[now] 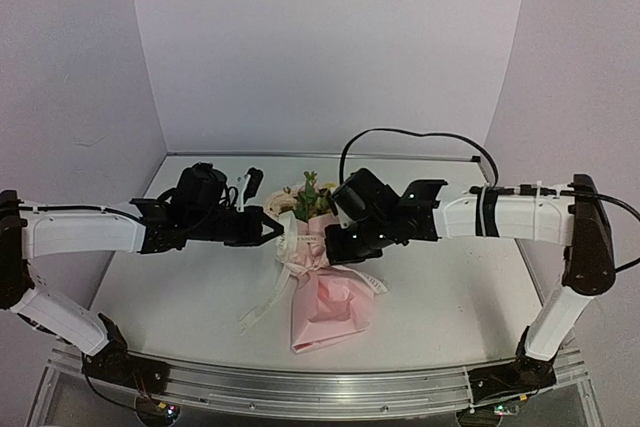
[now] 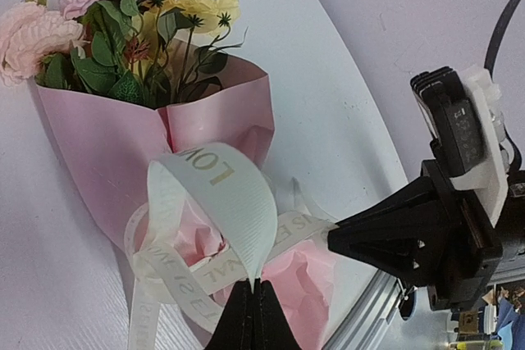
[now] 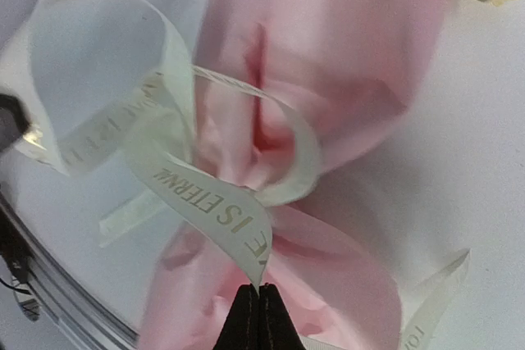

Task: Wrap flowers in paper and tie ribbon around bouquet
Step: Cross the half-tied ribbon over the folded bouquet.

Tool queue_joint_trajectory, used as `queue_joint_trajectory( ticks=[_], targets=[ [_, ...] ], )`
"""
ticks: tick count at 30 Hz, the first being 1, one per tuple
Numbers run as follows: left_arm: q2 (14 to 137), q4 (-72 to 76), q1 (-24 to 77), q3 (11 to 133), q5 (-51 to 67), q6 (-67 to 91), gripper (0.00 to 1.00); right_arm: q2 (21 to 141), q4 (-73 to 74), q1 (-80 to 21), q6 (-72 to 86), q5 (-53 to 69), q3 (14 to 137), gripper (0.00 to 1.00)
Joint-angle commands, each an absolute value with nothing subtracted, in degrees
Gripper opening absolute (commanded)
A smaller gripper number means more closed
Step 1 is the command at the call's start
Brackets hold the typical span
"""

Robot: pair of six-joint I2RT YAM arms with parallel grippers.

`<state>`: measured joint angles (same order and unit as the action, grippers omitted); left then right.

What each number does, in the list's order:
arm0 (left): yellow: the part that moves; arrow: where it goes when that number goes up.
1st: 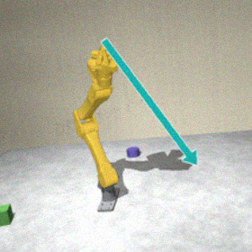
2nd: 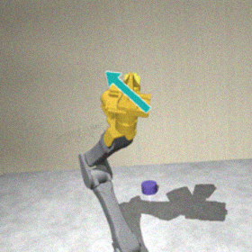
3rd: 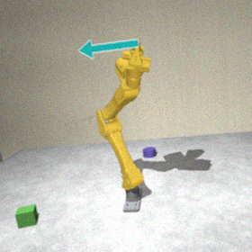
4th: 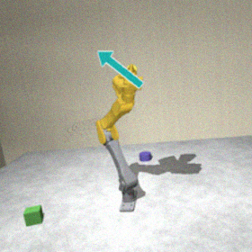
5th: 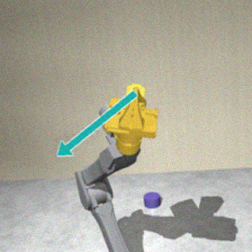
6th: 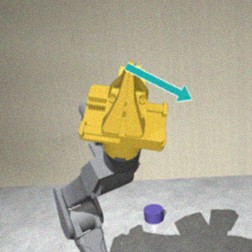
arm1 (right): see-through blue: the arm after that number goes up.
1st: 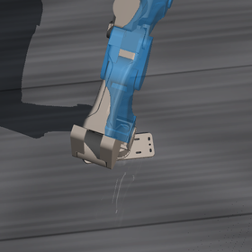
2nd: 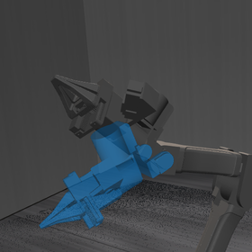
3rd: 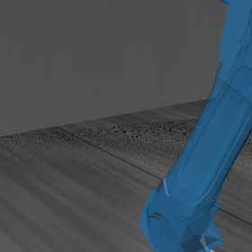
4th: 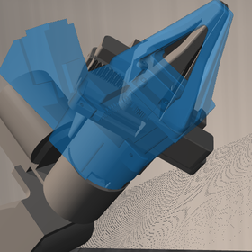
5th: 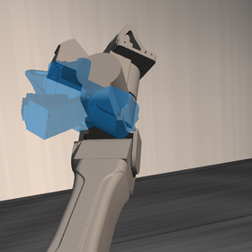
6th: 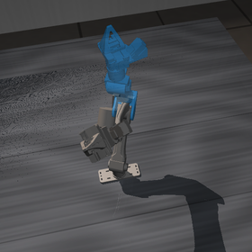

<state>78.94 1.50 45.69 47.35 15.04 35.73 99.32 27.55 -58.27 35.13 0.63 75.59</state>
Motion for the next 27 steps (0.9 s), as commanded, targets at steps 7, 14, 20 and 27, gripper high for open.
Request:
queue_joint_trajectory(
  ticks=[7, 14, 20, 27],
  targets=[
    [74.6, 2.4, 45.5, 45.6, 16.4, 34.4, 0.0, 110.4, 28.9, -59.1, 47.5, 4.3, 88.0, 0.0],
    [74.5, 3.3, 46.6, 45.4, 19.1, 33.2, 0.0, 114.6, 31.9, -58.1, 53.5, 0.1, 91.1, 0.0],
    [74.1, 3.6, 48.0, 45.2, 23.6, 31.8, 0.0, 115.9, 34.4, -56.8, 57.1, -6.0, 91.7, 0.0],
    [74.4, 3.7, 49.3, 44.9, 26.0, 30.6, 0.0, 119.1, 35.9, -56.6, 58.1, -7.1, 96.5, 0.02]
  ],
)
